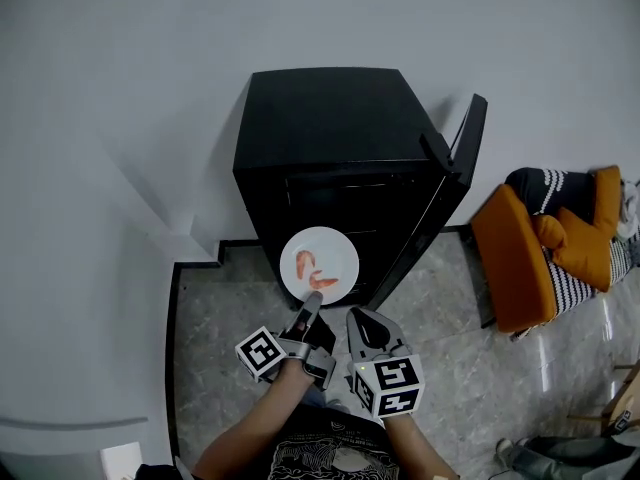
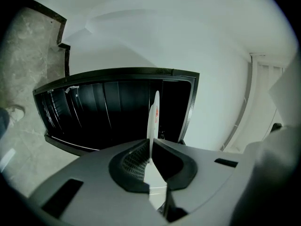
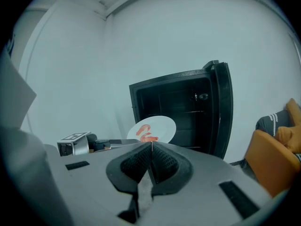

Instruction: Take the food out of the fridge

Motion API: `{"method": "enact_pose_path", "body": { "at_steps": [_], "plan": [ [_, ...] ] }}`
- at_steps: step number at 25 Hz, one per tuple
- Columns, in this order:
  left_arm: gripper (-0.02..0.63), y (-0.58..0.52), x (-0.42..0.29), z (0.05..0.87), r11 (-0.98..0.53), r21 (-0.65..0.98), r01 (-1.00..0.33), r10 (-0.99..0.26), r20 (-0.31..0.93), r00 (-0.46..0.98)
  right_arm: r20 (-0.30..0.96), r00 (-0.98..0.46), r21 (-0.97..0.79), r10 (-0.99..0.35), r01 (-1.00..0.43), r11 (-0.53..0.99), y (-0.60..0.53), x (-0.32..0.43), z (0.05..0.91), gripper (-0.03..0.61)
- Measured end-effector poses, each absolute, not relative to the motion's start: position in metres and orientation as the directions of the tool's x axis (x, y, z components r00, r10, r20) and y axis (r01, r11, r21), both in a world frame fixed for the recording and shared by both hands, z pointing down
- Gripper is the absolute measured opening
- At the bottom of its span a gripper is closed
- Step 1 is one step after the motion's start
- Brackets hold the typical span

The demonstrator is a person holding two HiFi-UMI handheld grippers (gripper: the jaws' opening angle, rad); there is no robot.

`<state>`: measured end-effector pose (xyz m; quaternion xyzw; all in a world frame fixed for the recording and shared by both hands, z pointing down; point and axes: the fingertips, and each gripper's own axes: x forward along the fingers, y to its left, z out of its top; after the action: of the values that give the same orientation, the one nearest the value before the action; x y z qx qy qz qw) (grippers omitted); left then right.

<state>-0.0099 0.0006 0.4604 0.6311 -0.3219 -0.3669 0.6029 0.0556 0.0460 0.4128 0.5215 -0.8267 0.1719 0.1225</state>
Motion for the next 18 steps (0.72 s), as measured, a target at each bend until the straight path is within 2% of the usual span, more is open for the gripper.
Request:
{"method": "enact_pose_path", "body": {
  "at_steps": [3,18],
  "plan": [
    [0.023,0.015,-0.007,0.441,-0.092,0.993,0.069,-0.846,-0.115,0.521,0.371,-0.435,-0.158,-0.821,-0.900,0.406,0.056,0.053,0.411,0.021],
    [0.023,0.075,-0.017,0.427,-0.107,0.994,0.017,-0.848,-0.100,0.520,0.345,-0.455,-0.163,-0.821,-0.891,0.425,0.102,0.042,0.407,0.021]
  ]
}}
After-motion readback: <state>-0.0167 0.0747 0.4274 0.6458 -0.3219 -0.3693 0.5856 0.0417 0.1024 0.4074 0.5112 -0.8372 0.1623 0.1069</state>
